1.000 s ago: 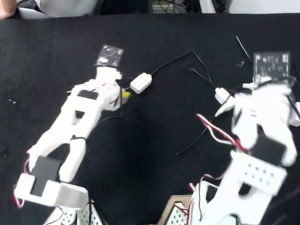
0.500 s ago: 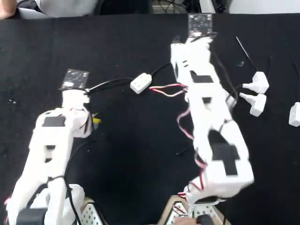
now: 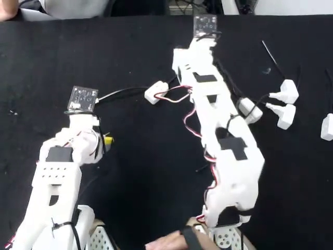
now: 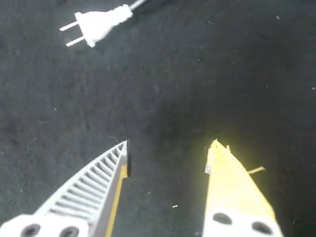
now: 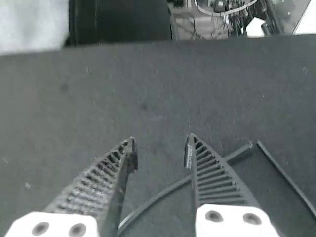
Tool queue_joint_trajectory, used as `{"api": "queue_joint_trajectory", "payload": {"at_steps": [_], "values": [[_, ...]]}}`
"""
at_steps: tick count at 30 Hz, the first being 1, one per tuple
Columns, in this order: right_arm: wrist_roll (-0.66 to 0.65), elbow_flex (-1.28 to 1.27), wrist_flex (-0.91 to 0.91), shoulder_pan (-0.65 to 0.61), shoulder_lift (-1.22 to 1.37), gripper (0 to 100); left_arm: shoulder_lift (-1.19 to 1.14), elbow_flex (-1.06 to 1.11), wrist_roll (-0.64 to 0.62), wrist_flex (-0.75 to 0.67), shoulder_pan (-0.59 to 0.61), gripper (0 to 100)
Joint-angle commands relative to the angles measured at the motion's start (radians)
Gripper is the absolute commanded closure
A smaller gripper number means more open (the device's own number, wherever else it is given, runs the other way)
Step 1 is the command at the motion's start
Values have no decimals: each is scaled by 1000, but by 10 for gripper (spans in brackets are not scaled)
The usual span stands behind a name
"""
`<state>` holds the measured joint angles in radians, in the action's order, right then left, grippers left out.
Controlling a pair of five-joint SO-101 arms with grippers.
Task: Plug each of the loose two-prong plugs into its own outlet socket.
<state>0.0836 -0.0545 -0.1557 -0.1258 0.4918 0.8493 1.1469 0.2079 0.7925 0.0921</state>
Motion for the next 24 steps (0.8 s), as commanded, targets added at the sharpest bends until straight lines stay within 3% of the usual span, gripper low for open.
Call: {"api": "queue_joint_trajectory", "payload": {"at_steps": [1,5,13,24], "values": [[-58,111,-6,-26,58,864,23,-5,-14,6,-15,741],[-92,236,-5,-28,182,992,20,-5,-15,6,-13,741],[-180,314,-40,-29,282,971,21,-5,-15,5,-15,741],[-212,297,-511,-25,222,970,21,-15,-17,3,-16,741]]}}
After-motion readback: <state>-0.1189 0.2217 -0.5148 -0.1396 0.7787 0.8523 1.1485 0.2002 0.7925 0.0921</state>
